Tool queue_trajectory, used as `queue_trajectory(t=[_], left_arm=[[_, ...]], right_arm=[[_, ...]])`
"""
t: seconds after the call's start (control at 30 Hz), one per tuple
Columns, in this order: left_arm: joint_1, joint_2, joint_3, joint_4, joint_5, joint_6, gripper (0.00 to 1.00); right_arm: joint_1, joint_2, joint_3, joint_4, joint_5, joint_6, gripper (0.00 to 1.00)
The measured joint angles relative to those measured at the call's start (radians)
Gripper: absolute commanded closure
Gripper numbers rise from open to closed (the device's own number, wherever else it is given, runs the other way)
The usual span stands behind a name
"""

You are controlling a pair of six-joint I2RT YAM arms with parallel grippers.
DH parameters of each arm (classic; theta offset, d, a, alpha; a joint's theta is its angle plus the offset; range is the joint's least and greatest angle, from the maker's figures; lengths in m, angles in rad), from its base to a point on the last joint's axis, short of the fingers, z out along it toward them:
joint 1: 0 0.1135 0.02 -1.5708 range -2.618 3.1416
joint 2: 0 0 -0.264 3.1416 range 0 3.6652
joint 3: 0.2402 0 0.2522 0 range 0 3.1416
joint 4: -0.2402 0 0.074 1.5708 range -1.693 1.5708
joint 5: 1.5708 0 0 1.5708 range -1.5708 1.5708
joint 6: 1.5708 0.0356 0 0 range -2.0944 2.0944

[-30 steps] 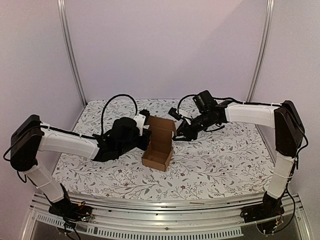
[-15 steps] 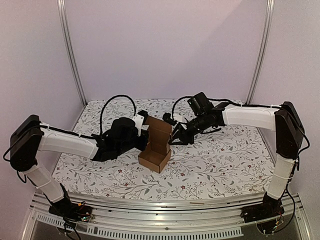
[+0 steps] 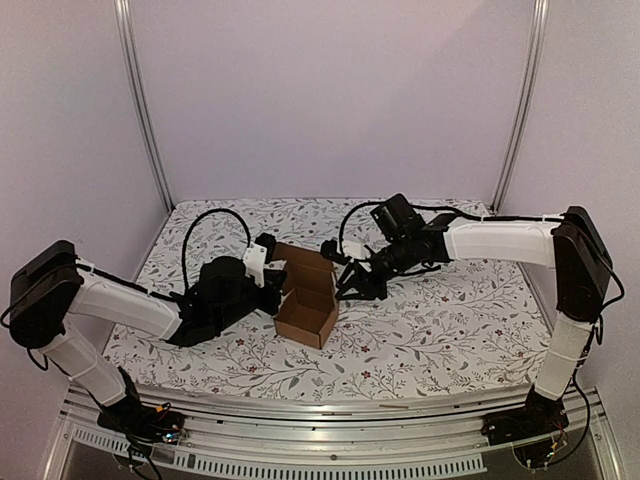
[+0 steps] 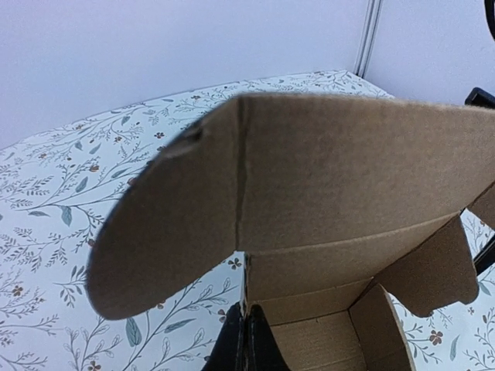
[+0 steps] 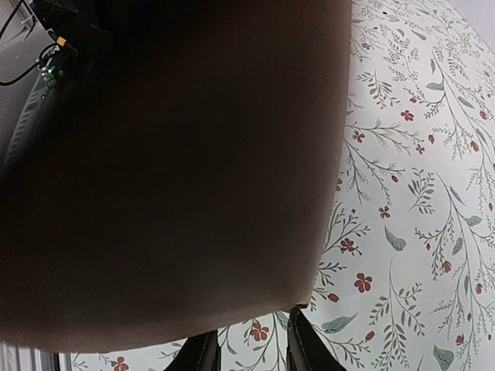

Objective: Fold the paper box

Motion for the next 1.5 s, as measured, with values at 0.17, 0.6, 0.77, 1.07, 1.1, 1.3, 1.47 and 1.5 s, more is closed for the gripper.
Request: queue_trajectory(t=[0.17, 0.6, 0.77, 1.07, 1.1, 1.3, 1.47, 1.5], left_arm=[[-0.001, 0.000, -0.028, 0.052, 0.006, -0.016, 1.00], [-0.053, 0.056, -0.102, 0.246, -0.058, -0.003, 1.00], [-0.073, 0.118, -0.157, 0.426, -0.082, 0.028, 1.00], [-0.105, 0.262, -0.152, 0.660, -0.135, 0.053, 1.00], [-0.107, 0.276, -0.150, 0.679, -0.142, 0.056, 1.00], [-0.112, 0.288, -0.142, 0.695, -0.151, 0.076, 1.00], [-0.112, 0.256, -0.112, 0.602, -0.148, 0.100, 1.00], [-0.112, 0.250, -0.106, 0.584, -0.146, 0.104, 1.00]], right_arm=[[0.032, 0.000, 0.000, 0.019, 0.033, -0.028, 0.71], [0.049, -0.010, -0.021, 0.047, 0.131, -0.031, 0.72], [0.051, -0.026, -0.043, 0.103, 0.206, -0.031, 0.71], [0.051, -0.032, -0.076, 0.127, 0.258, -0.044, 0.68], [0.051, -0.033, -0.081, 0.130, 0.254, -0.051, 0.68], [0.051, -0.035, -0.088, 0.130, 0.216, -0.073, 0.67], [0.051, -0.035, -0.084, 0.124, 0.201, -0.068, 0.66], [0.051, -0.035, -0.080, 0.122, 0.194, -0.061, 0.67]])
